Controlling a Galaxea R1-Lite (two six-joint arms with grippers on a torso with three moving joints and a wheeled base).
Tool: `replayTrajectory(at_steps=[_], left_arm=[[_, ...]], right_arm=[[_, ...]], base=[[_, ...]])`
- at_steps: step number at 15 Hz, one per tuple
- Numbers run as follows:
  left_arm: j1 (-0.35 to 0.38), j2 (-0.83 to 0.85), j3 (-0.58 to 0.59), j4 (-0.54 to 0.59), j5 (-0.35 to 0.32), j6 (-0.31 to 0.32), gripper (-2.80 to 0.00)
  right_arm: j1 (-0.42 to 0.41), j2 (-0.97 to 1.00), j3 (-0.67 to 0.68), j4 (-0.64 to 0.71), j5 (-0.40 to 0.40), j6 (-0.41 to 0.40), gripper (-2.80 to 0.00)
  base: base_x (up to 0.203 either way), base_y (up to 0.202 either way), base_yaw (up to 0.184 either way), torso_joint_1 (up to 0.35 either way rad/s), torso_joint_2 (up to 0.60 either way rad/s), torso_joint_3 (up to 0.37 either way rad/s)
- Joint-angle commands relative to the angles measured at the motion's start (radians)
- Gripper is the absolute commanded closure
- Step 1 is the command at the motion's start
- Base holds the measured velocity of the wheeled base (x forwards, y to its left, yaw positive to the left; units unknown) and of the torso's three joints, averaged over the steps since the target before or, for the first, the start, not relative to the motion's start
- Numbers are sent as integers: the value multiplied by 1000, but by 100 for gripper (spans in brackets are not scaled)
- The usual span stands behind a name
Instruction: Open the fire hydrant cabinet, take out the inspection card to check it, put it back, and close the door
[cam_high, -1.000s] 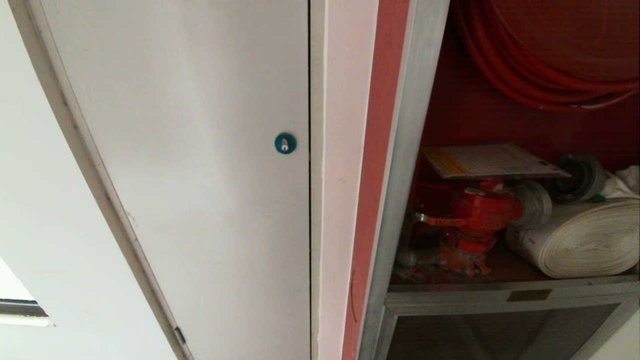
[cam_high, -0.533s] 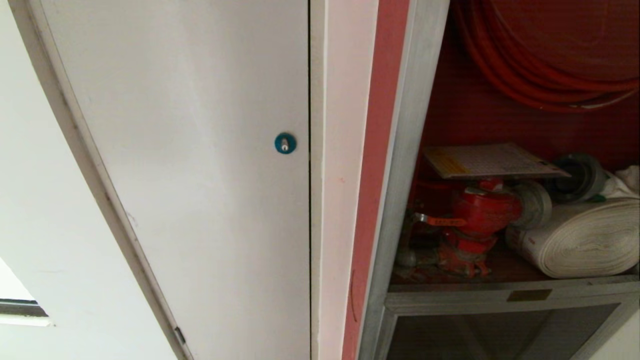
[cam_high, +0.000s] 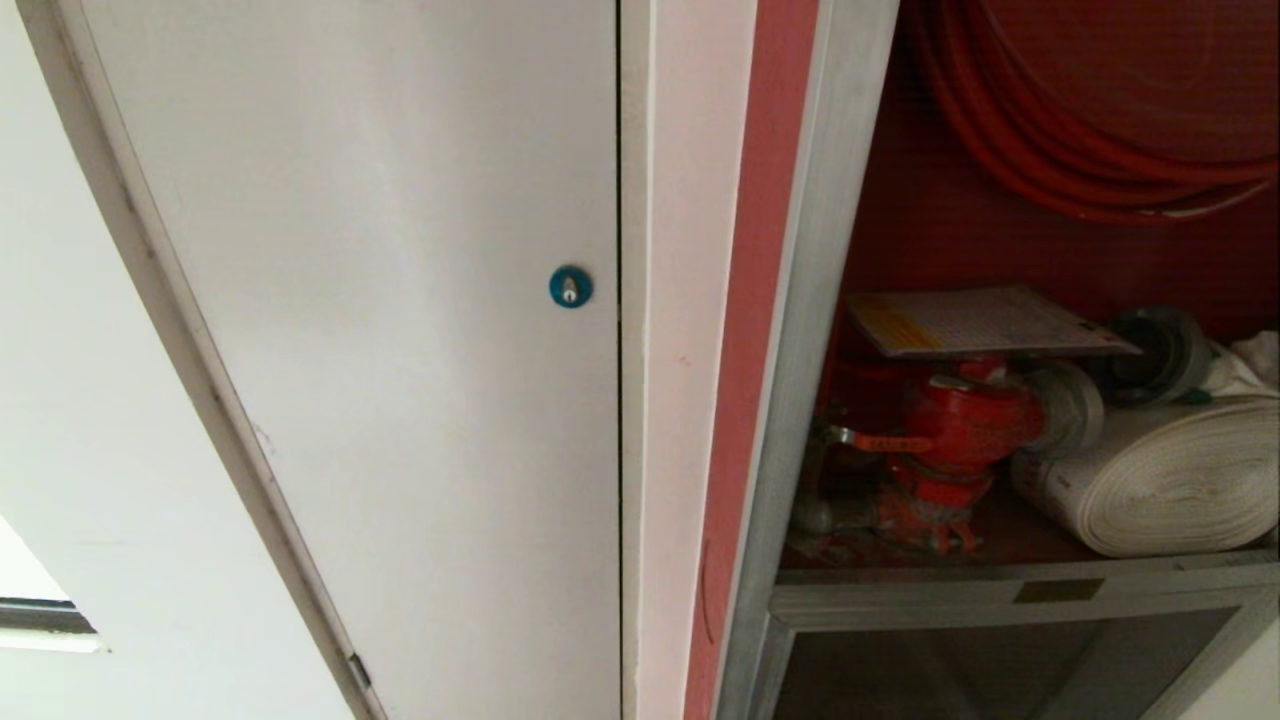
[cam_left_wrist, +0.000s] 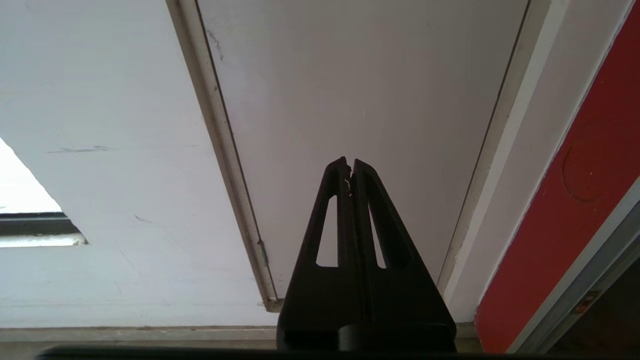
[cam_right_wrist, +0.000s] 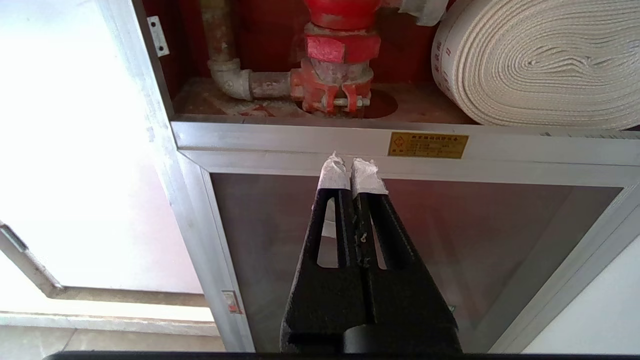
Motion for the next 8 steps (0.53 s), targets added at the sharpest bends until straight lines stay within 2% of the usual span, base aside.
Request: replayTrajectory(at_steps=[1,8], left_arm=[[1,1,2,-1,0,0,0],[0,1,2,-1,0,0,0]], right_arm=[[0,2,2,0,0,1,0],[0,2,2,0,0,0,0]], base=[[0,0,0,0,0,0],[0,0,0,0,0,0]])
